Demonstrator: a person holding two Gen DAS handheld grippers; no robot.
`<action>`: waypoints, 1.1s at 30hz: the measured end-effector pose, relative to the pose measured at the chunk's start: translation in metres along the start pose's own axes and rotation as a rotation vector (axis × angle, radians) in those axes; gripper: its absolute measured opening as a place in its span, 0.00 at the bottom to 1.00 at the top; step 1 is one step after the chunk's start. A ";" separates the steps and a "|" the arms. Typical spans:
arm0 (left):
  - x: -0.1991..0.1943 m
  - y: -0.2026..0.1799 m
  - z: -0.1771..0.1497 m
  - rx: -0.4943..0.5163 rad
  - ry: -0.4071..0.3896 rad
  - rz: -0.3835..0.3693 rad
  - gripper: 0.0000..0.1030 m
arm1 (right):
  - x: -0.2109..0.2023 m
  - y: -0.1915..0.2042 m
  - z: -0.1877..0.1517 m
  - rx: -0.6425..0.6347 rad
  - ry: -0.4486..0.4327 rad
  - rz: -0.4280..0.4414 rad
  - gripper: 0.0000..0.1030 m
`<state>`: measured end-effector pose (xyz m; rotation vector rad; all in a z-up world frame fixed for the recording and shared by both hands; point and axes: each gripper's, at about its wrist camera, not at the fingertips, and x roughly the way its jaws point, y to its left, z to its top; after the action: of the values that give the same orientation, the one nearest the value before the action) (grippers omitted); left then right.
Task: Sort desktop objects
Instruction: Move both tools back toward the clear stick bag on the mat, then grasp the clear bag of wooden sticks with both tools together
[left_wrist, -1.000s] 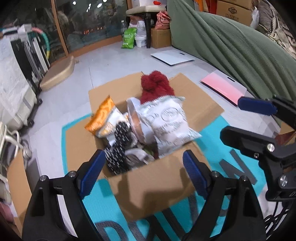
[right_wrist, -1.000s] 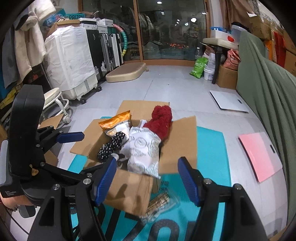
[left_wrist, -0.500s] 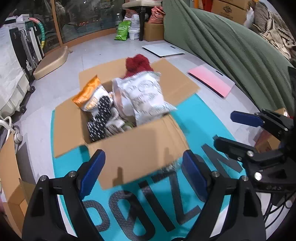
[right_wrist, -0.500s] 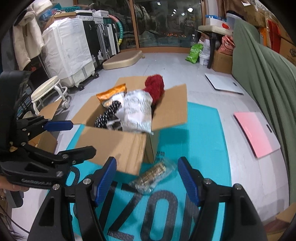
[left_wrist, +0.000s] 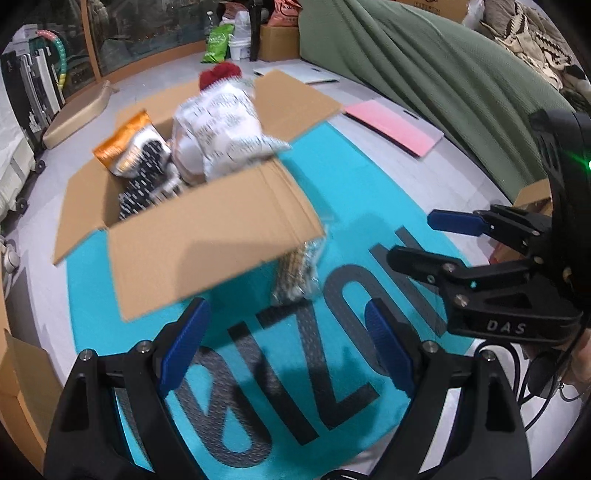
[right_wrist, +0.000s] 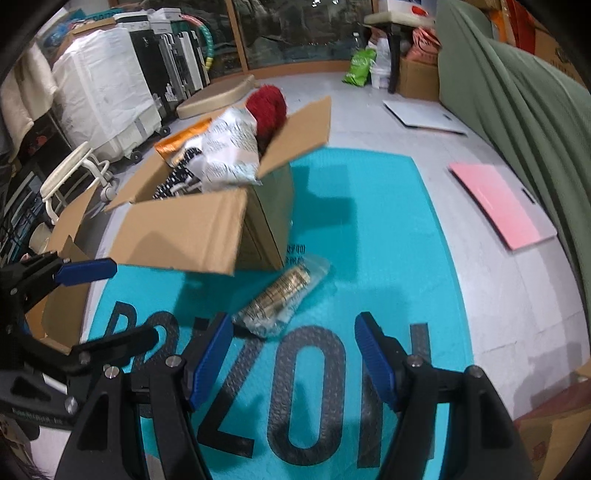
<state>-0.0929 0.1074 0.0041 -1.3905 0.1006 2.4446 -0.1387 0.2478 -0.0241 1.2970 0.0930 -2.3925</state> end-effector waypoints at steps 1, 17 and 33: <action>0.004 -0.002 -0.003 0.000 0.006 -0.004 0.83 | 0.003 -0.002 -0.002 0.005 0.005 0.000 0.68; 0.087 -0.012 -0.021 -0.011 0.046 0.009 0.83 | 0.078 -0.030 -0.010 0.060 0.093 0.084 0.68; 0.151 0.011 -0.001 -0.120 0.043 0.073 0.83 | 0.148 -0.040 0.027 0.037 0.113 0.169 0.66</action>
<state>-0.1668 0.1342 -0.1256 -1.5155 0.0150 2.5182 -0.2463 0.2290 -0.1346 1.3984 -0.0272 -2.1886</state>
